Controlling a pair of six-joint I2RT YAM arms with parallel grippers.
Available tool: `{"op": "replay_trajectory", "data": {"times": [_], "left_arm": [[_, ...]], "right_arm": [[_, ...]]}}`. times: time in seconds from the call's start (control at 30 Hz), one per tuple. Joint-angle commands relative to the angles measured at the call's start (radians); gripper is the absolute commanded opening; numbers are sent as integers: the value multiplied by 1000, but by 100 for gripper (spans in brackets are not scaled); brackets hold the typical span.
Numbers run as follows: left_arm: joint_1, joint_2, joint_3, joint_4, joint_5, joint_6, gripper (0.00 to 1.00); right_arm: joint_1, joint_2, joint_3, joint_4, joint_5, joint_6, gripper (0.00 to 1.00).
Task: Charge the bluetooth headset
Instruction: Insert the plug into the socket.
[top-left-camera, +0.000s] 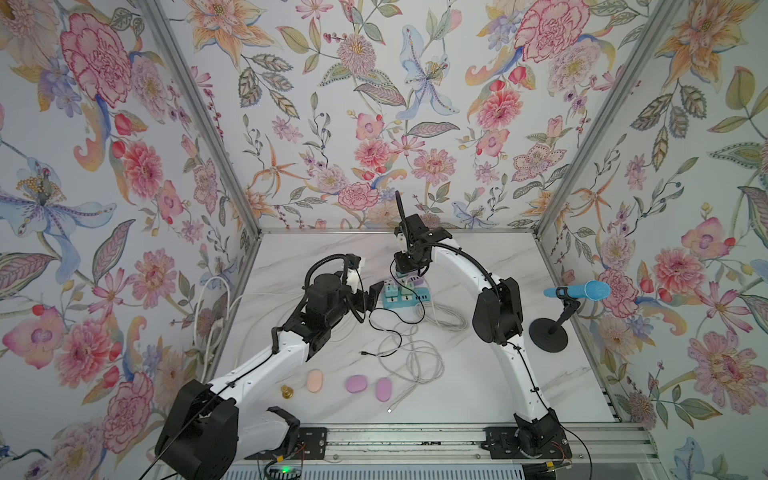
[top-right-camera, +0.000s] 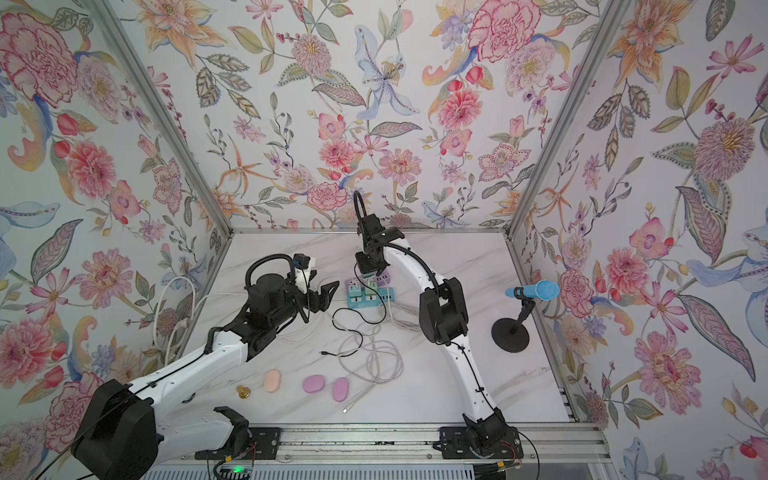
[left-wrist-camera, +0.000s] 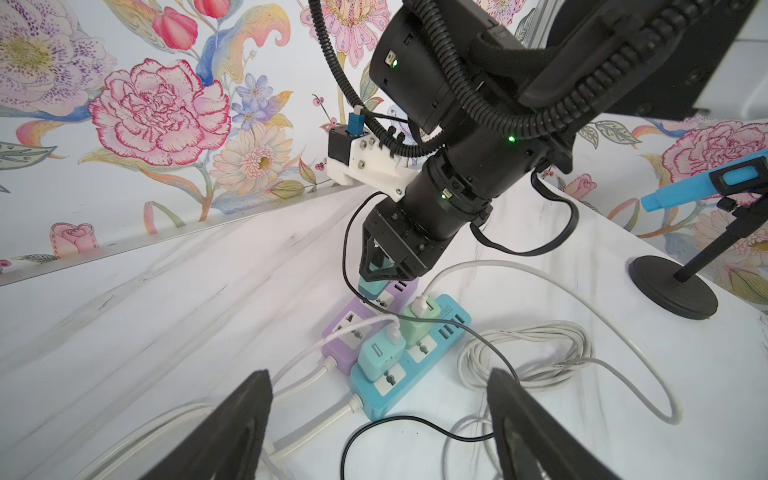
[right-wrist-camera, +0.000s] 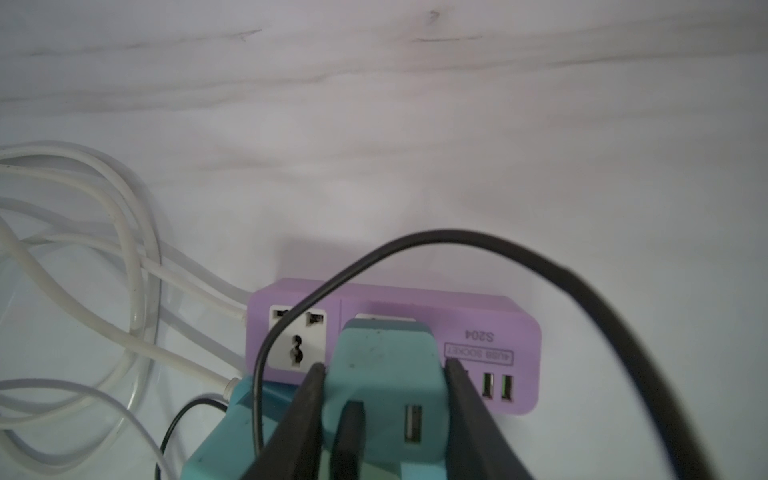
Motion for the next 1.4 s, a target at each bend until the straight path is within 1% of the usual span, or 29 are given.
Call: {"op": "replay_trajectory", "data": {"times": [0.0,0.27,0.37,0.53,0.6,0.8,0.83,0.93,1.2,1.37], "left_arm": [[11,-4,-2,9,25,-12,84],[13,-10,-7,8,26,-12,84],[14,-13,-12,8,24,-15,84],[14,-11,-17,11,28,-16,84],[15,-13,-18,11,26,-18,84],[18,-26,-34,14,20,-18,84],[17,-28,-38,16,20,-19,84],[18,-34,-45,22,22,-23,84],[22,-53,-55,13,19,-22,84],[24,-65,-48,-9,22,-18,84]], "right_arm": [[30,-19,-16,-55,14,7,0],[40,-3,-30,-56,26,18,0],[43,12,-17,-55,2,39,0],[65,26,-6,-56,19,39,0],[69,30,-24,-57,21,35,0],[69,30,-82,-56,67,32,0],[94,32,-86,-56,72,32,0],[111,45,-83,-56,109,27,0],[92,96,-47,-54,62,57,0],[89,106,-55,-46,74,82,0]]}}
